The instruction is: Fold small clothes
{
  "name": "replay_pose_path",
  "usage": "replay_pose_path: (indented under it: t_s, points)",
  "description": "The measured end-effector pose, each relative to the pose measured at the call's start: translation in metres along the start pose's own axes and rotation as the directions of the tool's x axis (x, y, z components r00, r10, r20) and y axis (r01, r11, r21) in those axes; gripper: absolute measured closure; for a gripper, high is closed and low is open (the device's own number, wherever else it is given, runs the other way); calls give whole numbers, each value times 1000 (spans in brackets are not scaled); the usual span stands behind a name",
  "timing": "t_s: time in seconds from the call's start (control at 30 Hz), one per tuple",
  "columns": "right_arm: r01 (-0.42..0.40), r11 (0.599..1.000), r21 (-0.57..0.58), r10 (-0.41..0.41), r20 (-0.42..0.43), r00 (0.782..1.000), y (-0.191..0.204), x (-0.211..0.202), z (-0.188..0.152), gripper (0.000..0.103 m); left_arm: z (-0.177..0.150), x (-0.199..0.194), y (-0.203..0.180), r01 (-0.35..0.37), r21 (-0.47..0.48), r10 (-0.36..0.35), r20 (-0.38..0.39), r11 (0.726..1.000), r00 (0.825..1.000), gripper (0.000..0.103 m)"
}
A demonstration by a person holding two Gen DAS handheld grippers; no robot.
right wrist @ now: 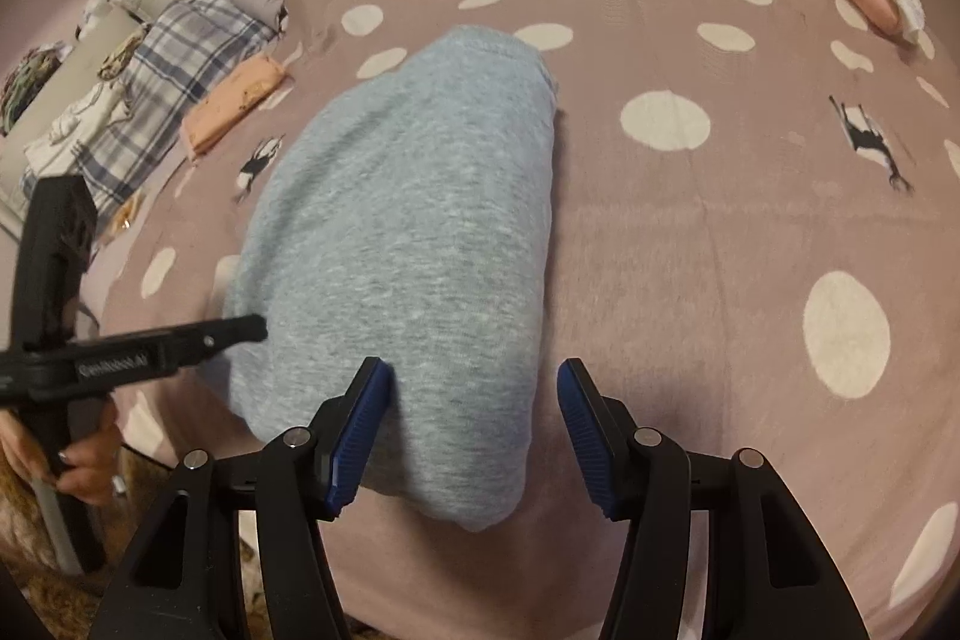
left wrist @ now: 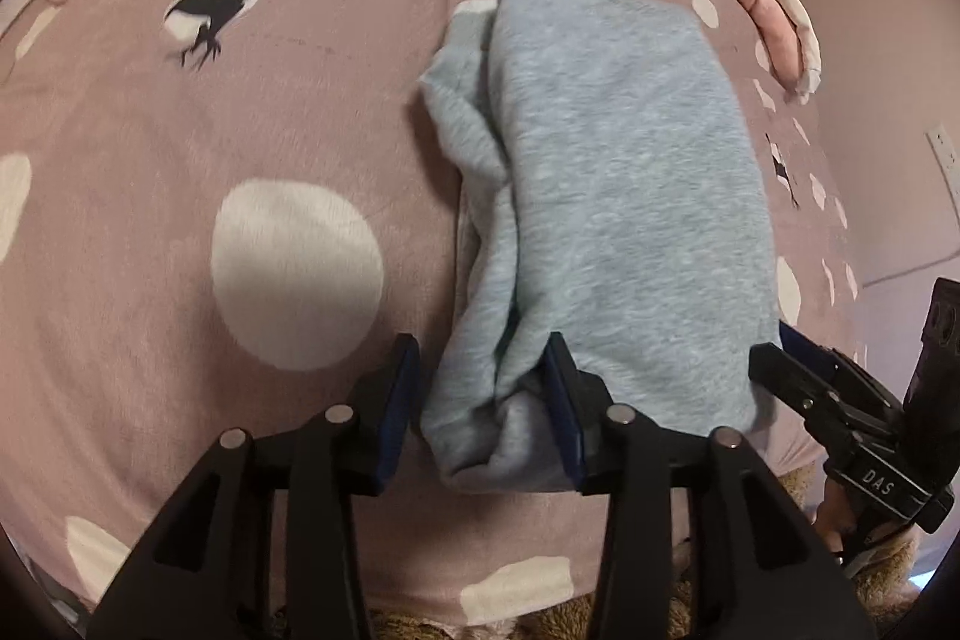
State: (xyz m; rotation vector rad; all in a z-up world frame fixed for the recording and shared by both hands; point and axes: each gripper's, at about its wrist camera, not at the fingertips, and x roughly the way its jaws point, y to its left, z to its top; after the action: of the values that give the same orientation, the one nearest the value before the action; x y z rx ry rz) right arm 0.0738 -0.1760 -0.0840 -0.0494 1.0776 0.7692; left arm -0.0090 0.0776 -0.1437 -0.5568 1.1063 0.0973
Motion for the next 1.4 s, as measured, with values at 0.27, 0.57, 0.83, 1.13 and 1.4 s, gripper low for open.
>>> replay_pose_path:
  t_s: [0.27,0.57,0.83,1.13,1.4]
  points:
    - [12,1000,23,-12,-26,1000,-4,7,-3,38,-1,3,7,24,-10,-24,6,1000,1000,53]
    - [-23,999,46,24,-34,999,-10,8,-6,36,-4,-1,6,9,-28,-8,19,1000,1000,50]
    - [-18,998,53,22,-69,997,-15,13,-3,27,-8,-1,16,52,-63,-50,30,997,998,47]
    - [-18,998,65,23,-85,996,-17,12,-3,26,-10,-3,23,83,-70,-81,28,994,996,46]
    - [-1,997,77,7,-80,997,-16,12,-3,22,-10,-5,22,87,-80,-84,35,993,996,44]
